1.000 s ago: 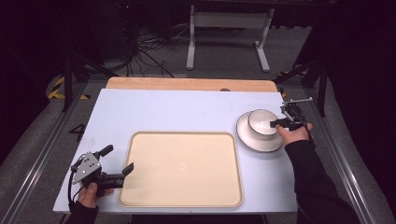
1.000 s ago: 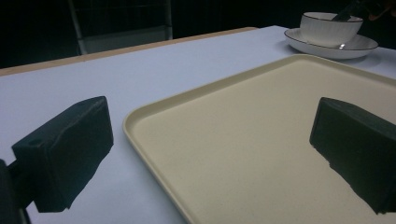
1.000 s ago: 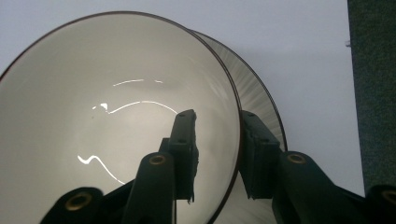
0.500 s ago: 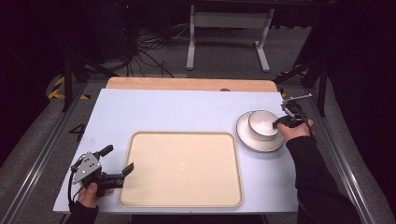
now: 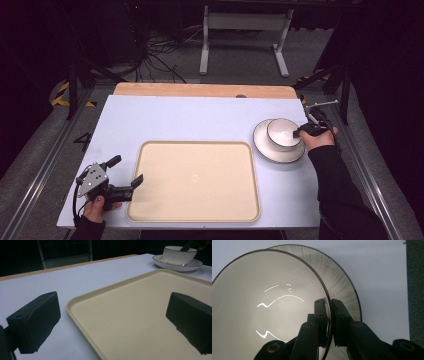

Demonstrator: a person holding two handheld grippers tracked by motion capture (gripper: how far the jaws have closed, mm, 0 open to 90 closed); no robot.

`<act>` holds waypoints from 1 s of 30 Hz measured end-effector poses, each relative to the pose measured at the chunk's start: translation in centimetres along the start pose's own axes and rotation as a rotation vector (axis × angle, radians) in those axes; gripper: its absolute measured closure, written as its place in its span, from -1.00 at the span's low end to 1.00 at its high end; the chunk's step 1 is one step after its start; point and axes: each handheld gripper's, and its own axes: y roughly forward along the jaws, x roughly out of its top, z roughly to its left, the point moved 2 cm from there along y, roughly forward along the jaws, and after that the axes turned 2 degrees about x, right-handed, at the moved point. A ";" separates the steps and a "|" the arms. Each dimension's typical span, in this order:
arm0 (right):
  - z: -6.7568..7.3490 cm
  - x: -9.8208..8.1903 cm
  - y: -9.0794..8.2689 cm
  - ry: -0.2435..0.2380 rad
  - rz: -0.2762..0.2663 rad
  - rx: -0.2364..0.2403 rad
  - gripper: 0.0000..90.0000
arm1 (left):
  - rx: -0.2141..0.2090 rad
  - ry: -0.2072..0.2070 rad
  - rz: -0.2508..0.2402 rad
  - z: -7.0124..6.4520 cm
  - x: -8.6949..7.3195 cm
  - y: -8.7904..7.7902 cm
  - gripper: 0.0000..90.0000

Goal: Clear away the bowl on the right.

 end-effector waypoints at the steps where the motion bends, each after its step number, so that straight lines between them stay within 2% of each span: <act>1: 0.0 0.0 -0.1 0.001 -0.004 -0.002 0.86 | 0.000 0.000 0.000 0.0 0.0 0.0 -1.00; 5: -0.1 0.0 -0.5 0.009 -0.008 0.002 0.85 | 0.002 -0.002 0.000 0.0 0.0 0.0 -1.00; 8: -0.1 0.0 -0.9 -0.004 -0.013 0.003 0.84 | 0.000 0.000 0.000 0.0 0.0 0.0 -1.00; 11: 0.1 0.0 -1.3 -0.019 -0.027 -0.020 0.83 | 0.001 -0.002 0.000 0.0 0.0 0.0 -1.00; 15: 0.3 -0.1 -1.8 -0.031 -0.028 -0.011 0.83 | -0.002 0.001 0.005 0.0 0.0 0.0 -1.00; 30: 2.1 0.0 -4.6 -0.105 -0.024 0.007 0.83 | 0.002 -0.002 0.004 0.0 0.0 0.0 -1.00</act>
